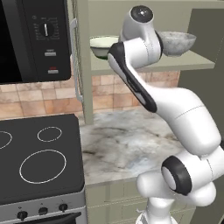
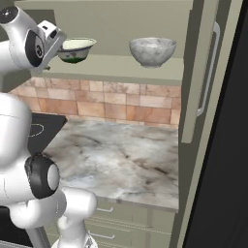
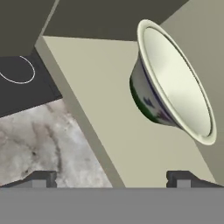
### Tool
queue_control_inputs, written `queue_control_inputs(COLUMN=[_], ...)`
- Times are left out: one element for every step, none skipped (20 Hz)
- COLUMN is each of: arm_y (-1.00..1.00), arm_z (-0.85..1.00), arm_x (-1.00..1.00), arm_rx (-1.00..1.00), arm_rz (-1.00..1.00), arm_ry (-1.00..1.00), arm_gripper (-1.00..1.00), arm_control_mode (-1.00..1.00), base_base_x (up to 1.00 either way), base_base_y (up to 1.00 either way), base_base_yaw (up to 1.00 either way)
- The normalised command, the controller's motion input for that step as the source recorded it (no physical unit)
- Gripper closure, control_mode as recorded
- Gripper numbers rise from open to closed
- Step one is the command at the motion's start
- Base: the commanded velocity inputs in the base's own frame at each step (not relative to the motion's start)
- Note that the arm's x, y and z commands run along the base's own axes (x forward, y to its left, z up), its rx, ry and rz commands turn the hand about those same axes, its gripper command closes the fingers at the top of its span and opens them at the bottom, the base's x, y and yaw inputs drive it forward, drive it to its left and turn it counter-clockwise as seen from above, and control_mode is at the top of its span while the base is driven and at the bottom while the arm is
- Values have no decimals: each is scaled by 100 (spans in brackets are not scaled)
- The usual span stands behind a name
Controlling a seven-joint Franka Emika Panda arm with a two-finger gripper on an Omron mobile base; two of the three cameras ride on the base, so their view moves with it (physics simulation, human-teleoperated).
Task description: Move the bowls from the cabinet to the plates on the dining table.
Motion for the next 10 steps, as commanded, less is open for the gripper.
queue_control_inputs(arm_y=[9,3,0,0,0,0,0,0,0,0], arm_z=[4,1,0,0,0,0,0,0,0,0], arm_x=[34,39,40,41,41,41,42,46,46,51], arm_rx=[-5,-4,-4,-4,-4,-6,-7,-7,-7,-8], arm_rz=[-9,-8,-7,-5,-3,0,0,0,0,0], arm_ry=[0,0,0,0,0,0,0,0,0,0], arm_gripper=[-100,-100,-100,-100,-100,-100,-100,-100,-100,-100], arm_control_mode=[-100,-100,-100,-100,-100,-100,-100,-100,-100,-100], base_base_x=[0,0,0,0,0,0,0,0,0,0], base_base_y=[0,0,0,0,0,0,0,0,0,0], base_base_yaw=[0,0,0,0,0,0,0,0,0,0])
